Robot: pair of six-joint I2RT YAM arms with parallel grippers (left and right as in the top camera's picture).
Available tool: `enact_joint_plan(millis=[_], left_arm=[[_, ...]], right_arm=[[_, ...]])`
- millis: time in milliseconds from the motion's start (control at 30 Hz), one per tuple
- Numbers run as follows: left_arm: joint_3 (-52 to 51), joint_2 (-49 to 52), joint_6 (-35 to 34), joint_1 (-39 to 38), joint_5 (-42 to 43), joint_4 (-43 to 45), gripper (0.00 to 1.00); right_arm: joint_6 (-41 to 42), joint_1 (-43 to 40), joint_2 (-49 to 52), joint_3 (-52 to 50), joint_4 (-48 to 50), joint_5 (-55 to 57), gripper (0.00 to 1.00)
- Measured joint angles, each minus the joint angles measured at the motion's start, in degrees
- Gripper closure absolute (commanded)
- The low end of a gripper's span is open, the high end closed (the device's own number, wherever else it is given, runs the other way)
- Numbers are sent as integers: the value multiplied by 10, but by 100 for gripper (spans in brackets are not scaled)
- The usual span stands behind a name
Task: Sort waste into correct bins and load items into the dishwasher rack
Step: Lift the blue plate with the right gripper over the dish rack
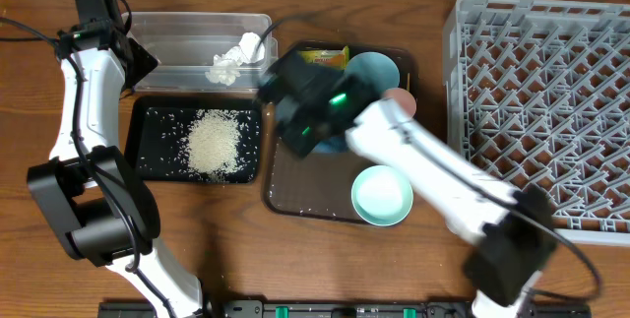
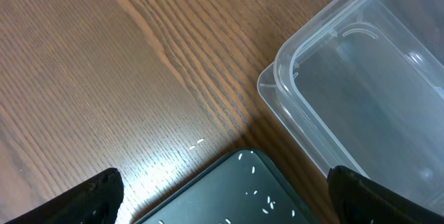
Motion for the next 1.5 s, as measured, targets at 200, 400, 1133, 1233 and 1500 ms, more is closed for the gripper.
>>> enact_joint_plan(millis=[200, 400, 1133, 1233, 1500], left_arm=[[0, 0, 0, 0, 0, 0, 4], [0, 0, 0, 0, 0, 0, 4], [0, 0, 0, 0, 0, 0, 4], [0, 0, 0, 0, 0, 0, 4], [0, 0, 0, 0, 0, 0, 4]], right_arm=[[2, -163, -89, 4, 5, -80, 99], [3, -349, -114, 8, 52, -233, 99], [12, -661, 33, 6, 162, -611, 99], [10, -666, 61, 6, 162, -641, 99], [0, -683, 92, 6, 166, -692, 99]])
